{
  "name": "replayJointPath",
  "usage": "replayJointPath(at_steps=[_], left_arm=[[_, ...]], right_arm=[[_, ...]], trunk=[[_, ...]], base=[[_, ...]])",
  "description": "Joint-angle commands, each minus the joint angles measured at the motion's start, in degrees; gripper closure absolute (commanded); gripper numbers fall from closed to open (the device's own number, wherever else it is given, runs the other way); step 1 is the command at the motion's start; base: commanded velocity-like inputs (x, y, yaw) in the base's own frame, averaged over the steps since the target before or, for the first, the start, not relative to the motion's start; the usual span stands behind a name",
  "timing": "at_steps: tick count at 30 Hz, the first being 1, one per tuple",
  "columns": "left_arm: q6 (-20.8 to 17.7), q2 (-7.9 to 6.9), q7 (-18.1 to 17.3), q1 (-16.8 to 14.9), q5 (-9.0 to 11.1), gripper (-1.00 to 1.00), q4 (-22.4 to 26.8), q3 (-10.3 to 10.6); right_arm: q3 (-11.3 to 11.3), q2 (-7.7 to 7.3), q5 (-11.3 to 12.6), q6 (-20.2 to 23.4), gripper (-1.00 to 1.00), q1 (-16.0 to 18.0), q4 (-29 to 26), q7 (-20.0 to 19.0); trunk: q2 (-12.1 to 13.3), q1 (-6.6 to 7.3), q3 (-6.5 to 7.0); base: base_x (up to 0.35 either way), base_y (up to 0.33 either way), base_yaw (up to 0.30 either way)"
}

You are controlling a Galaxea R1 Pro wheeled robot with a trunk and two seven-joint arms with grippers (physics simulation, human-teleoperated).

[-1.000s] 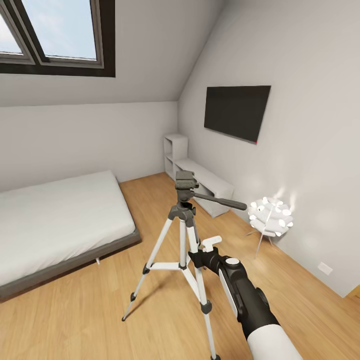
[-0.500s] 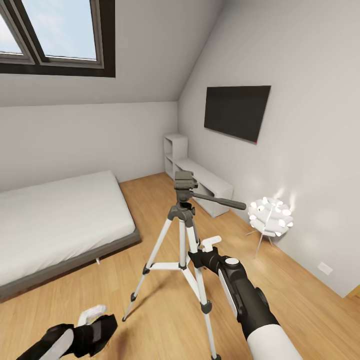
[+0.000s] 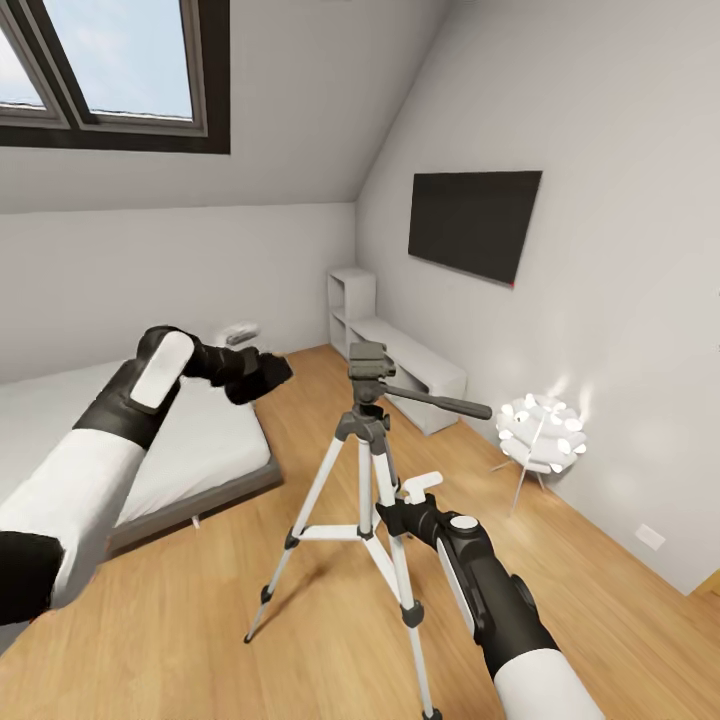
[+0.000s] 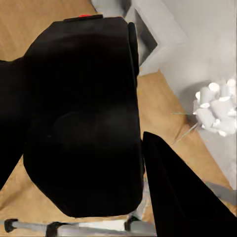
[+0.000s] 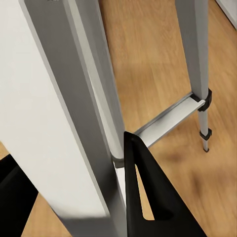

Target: Attach the digital camera to the camera tripod in the bedroom.

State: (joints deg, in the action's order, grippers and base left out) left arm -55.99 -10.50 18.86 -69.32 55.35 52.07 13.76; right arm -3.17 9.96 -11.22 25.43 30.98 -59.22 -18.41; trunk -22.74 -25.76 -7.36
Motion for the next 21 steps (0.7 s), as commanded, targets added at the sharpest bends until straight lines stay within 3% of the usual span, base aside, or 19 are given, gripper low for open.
replayJointPath(at_steps=[1,3,8,21], left_arm=[[-0.87,0.98,1.05,-4.33,0.26,1.0,0.09,0.02],[-1.85,2.78,2.61,-7.61,0.26,1.0,-0.4,-0.1],[-2.7,6.1,6.74,-10.84,0.22,1.0,-0.28,-0.19],[-2.59,8.57,9.57,-12.05,0.18,1.0,2.19,-0.53]], right_arm=[[0.08,0.03,-0.51,0.23,1.0,0.04,-0.1,-0.39],[0.05,0.03,-0.51,0.23,1.0,0.04,-0.1,-0.39],[-0.05,0.03,-0.52,0.23,1.0,0.04,-0.1,-0.39],[-0.08,0.03,-0.49,0.23,1.0,0.04,-0.11,-0.39]], trunk=[[-0.18,-0.02,-0.13],[-0.18,-0.02,-0.13],[-0.18,-0.02,-0.13],[-0.18,-0.02,-0.13]], base=[[0.0,0.0,0.0],[0.0,0.0,0.0],[0.0,0.0,0.0],[0.0,0.0,0.0]])
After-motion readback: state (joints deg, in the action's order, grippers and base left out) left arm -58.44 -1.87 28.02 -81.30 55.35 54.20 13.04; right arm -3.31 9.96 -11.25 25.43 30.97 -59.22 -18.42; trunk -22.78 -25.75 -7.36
